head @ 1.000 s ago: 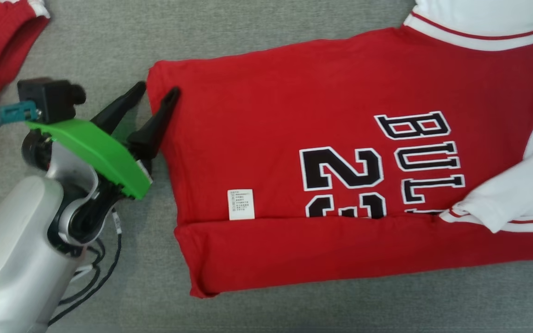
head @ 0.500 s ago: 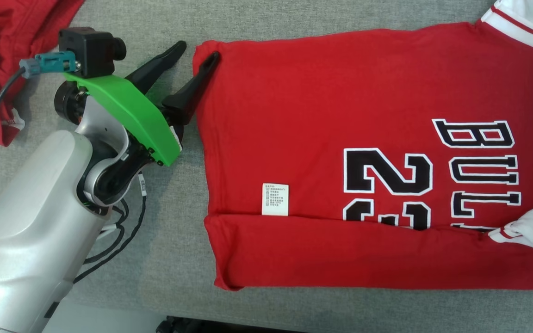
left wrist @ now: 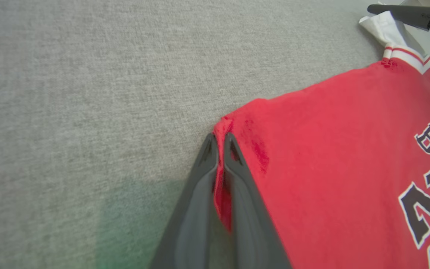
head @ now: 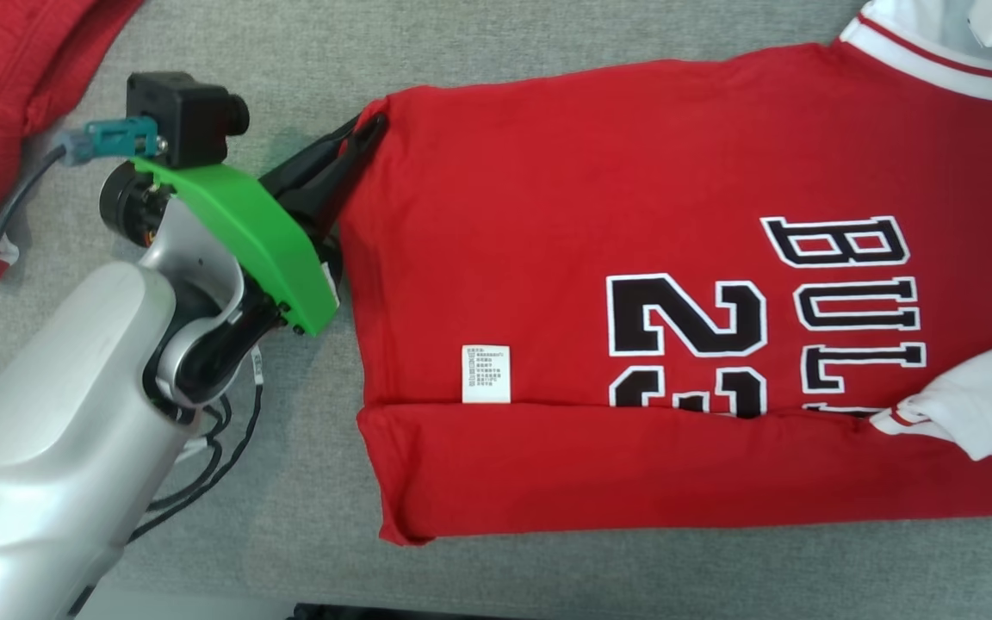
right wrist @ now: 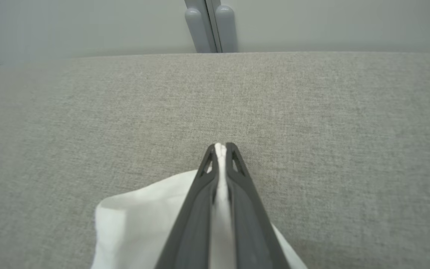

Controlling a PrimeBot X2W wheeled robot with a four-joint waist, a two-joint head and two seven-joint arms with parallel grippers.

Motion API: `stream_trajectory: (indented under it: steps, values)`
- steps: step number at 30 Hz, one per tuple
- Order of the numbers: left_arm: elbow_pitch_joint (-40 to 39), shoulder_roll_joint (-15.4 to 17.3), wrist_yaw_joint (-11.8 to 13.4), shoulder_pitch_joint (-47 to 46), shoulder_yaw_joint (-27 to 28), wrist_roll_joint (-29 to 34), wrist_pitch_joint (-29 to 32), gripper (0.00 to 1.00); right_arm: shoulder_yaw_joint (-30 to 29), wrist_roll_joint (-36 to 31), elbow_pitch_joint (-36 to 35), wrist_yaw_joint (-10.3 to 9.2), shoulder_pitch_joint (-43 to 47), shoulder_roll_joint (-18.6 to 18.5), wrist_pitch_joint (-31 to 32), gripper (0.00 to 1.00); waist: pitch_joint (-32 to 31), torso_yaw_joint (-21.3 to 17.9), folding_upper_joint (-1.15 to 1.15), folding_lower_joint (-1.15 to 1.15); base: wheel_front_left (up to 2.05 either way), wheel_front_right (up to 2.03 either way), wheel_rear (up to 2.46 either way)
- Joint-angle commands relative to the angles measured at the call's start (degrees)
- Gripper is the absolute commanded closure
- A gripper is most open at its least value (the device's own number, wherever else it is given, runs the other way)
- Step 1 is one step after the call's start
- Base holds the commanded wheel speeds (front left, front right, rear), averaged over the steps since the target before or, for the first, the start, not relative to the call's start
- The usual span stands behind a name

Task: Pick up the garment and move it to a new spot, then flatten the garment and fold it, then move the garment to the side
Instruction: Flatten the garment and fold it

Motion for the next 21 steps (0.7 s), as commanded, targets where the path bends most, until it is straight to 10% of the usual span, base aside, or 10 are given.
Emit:
stream_trajectory:
  steps: [1, 12, 21]
  values:
    - [-1.08, 0.9, 0.34, 1.61, 0.31, 0.0, -0.77, 1.0, 0.23, 1.82, -1.55, -0.09, 0.86, 0.13, -0.74, 1.0, -1.45, -1.35, 0.0, -0.01, 0.0, 0.0, 0.0]
    - [-15.93, 7.21, 4.56, 16.04, 2.96, -1.91, -6.52, 1.0, -1.82, 13.65, -18.8, -0.07, 20.41, -5.16, -4.46, 1.0, -12.17, -6.79, 0.0, -0.01, 0.0, 0.0, 0.0]
    - [-24.7, 12.12, 9.43, 28.89, 2.46, -2.17, -8.82, 1.0, -6.54, 16.36, -29.84, -0.06, 38.26, -2.24, -4.45, 1.0, -17.37, -10.32, 0.0, -0.01, 0.0, 0.0, 0.0]
